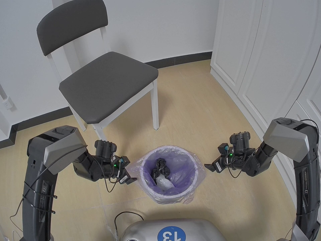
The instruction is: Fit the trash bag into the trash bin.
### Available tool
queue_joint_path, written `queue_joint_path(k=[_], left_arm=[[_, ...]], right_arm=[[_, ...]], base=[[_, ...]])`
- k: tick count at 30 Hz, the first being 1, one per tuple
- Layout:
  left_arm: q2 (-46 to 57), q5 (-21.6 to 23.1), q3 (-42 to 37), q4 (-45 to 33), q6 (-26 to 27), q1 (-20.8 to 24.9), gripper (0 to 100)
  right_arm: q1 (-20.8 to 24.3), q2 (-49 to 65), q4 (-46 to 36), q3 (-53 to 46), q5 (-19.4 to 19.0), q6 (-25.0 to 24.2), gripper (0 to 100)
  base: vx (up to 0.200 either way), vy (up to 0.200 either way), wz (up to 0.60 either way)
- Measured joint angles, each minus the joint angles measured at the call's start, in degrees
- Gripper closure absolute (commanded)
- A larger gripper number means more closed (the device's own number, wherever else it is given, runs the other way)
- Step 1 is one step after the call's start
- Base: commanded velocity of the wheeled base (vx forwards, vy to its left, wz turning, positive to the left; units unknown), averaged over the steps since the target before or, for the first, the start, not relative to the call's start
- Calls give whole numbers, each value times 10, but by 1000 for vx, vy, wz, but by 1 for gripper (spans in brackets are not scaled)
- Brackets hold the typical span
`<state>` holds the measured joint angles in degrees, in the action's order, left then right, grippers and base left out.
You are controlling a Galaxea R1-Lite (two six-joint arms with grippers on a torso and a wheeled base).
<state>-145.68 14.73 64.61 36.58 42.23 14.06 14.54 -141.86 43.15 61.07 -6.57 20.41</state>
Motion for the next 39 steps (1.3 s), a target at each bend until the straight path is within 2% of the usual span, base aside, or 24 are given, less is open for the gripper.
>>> queue_joint_path(k=[3,8,16,19,23,27,33,39], left_arm=[[7,-1,-50,54,4,-4,0],[25,5,-106,86,6,-15,0],[65,48,-169,161,2,-33,0],[77,56,-191,196,2,-38,0],[90,64,-211,230,5,-41,0],[100,60,-217,266,18,-40,0],[109,33,-187,280,54,-36,0],[100,37,-110,261,88,-45,0]], right_arm=[[6,-6,-37,12,0,4,0],[11,-14,-91,50,-1,10,0],[12,-25,-166,141,-1,28,0],[10,-30,-204,162,-4,71,0],[-3,-33,-219,174,-30,154,0],[-19,-31,-219,170,-49,201,0],[-37,-4,-173,113,-57,203,0],[-52,25,-117,53,-59,203,0]], base=[[0,0,0],[0,0,0],[0,0,0],[0,0,0],[0,0,0],[0,0,0],[0,0,0],[0,0,0]])
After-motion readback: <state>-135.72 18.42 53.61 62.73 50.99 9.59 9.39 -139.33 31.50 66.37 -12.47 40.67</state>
